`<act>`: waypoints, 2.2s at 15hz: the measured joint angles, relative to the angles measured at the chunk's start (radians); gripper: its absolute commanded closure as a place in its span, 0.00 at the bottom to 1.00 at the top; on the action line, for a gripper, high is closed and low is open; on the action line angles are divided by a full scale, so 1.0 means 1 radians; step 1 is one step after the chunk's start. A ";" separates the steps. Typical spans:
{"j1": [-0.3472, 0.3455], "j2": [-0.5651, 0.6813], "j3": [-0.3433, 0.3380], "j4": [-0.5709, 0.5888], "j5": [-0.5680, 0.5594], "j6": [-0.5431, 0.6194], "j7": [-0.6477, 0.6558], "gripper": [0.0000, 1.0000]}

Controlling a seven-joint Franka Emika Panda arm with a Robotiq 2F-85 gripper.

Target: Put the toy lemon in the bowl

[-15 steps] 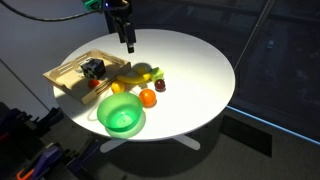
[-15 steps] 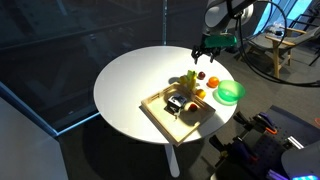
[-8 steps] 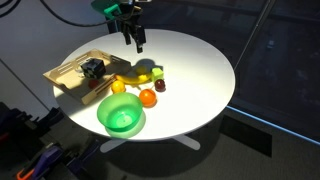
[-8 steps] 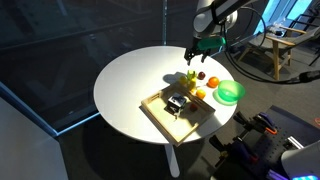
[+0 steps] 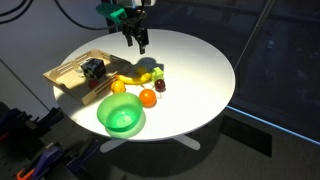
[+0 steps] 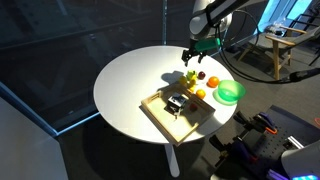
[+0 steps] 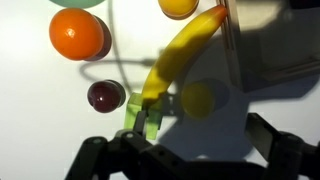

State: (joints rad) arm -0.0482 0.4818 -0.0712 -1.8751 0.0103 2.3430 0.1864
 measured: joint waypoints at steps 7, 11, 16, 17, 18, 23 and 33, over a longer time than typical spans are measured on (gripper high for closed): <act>0.000 0.004 0.000 -0.001 0.000 0.001 0.000 0.00; 0.001 0.037 -0.002 -0.001 -0.003 0.057 0.000 0.00; 0.004 0.099 0.000 0.007 -0.003 0.171 -0.009 0.00; 0.004 0.109 0.001 0.012 -0.003 0.183 -0.013 0.00; 0.004 0.120 0.003 0.019 -0.003 0.187 -0.016 0.00; 0.004 0.170 0.016 0.075 0.004 0.174 -0.018 0.00; 0.003 0.252 0.023 0.198 0.019 0.056 -0.019 0.00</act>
State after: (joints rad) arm -0.0448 0.7337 -0.0481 -1.6768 0.0297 2.3993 0.1678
